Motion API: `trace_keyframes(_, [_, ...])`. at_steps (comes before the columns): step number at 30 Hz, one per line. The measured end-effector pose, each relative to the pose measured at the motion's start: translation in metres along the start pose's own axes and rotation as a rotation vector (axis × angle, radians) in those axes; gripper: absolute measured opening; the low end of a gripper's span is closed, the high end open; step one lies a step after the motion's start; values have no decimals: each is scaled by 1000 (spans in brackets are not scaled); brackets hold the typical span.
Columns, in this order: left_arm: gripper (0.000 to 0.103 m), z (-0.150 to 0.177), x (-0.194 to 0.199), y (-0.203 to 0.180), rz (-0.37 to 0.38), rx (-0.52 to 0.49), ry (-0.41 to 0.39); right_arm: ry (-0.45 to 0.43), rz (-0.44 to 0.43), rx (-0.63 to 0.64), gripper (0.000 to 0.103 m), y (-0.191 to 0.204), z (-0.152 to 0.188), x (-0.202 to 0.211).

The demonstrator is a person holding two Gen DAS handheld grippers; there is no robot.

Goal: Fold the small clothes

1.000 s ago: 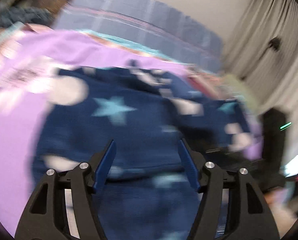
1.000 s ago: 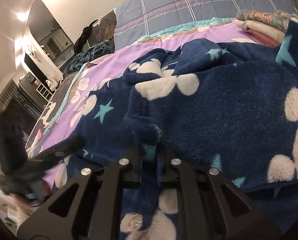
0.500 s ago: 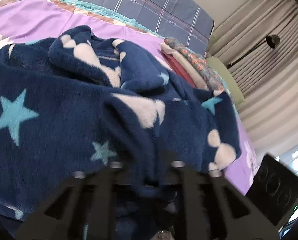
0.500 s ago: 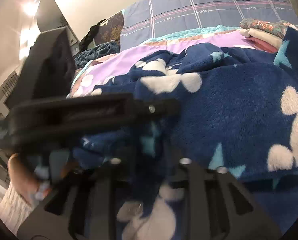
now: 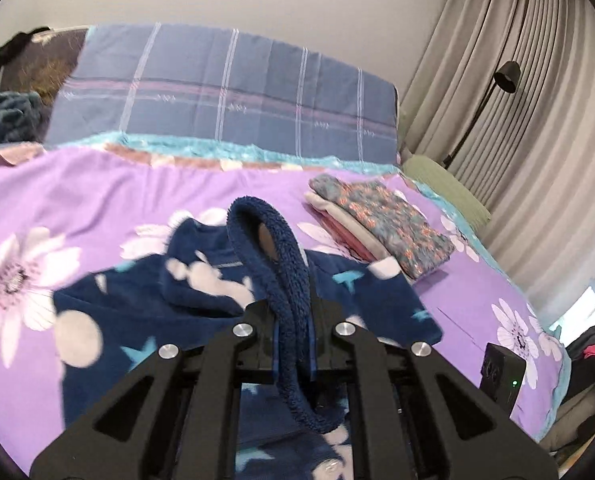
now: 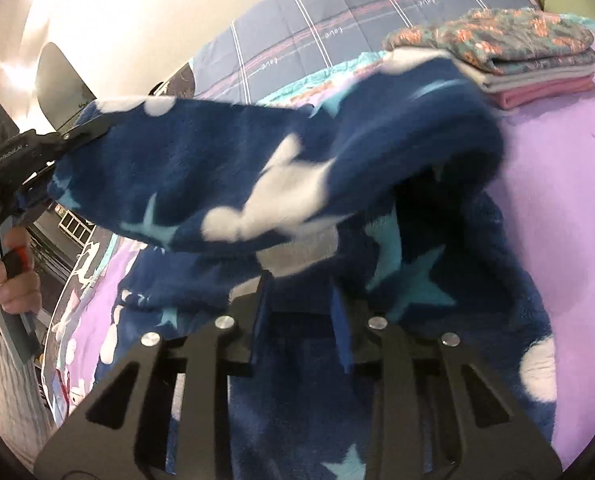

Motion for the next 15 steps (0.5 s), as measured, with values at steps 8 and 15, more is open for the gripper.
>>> trace_keyframes(8, [10, 20, 34, 70, -195, 4, -7, 58, 114, -53, 17, -15, 5, -16])
trace_keyframes(15, [14, 73, -4, 165, -279, 195, 139, 58, 131, -31, 21, -12, 6, -19])
Point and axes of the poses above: each gripper's, at about its wrist camera, not at the fingertips, and x roughly against the way its jaws point, y to its left, z to its underside, the point moved 9 cm from there along -x, roughly the way its jaws point, and after that the axes turned 11 degrees about y, right-handed, at the moved point
